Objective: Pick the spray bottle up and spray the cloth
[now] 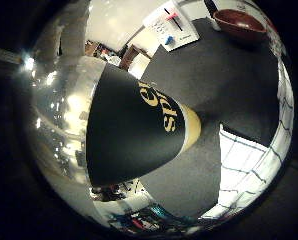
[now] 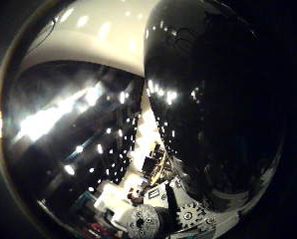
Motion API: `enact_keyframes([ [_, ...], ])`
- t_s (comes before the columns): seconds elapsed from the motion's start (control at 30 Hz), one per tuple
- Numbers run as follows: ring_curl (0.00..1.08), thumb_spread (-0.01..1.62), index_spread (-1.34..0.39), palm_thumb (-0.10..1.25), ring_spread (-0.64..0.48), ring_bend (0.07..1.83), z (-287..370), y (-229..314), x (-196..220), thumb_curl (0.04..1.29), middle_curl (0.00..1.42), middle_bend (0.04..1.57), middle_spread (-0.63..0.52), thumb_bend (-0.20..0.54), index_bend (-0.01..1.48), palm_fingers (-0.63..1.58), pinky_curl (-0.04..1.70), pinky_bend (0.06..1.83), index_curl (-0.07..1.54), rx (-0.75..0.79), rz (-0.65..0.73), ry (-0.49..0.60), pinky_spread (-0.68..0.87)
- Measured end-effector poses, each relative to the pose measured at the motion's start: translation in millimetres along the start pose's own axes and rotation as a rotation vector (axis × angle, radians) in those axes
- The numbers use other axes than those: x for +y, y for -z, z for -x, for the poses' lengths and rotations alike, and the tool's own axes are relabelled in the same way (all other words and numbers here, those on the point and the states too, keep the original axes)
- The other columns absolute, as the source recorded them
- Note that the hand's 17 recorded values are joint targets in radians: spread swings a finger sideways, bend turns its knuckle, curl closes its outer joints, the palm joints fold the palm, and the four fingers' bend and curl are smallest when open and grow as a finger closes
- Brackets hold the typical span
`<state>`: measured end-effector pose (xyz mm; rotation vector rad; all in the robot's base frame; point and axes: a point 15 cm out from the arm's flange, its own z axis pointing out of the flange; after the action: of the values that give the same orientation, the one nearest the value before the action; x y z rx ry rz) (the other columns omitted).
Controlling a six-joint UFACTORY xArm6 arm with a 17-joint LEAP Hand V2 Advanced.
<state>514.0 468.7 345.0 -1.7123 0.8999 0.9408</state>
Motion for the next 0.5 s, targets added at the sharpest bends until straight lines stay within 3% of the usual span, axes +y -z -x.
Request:
enact_keyframes([
  [0.2,0.91,1.35,-0.24,0.95,-0.26,1.30,-10,2,0,0.47,0.90,1.28,-0.17,-0.008,1.13,1.08,1.44,1.04,0.86,0.002,-0.004,-0.018,-0.16],
  [0.5,0.82,1.35,-0.25,0.94,-0.24,1.26,-20,0,3,0.45,0.86,1.20,-0.16,-0.008,1.05,1.13,1.23,1.02,0.84,0.005,0.000,-0.027,-0.22],
])
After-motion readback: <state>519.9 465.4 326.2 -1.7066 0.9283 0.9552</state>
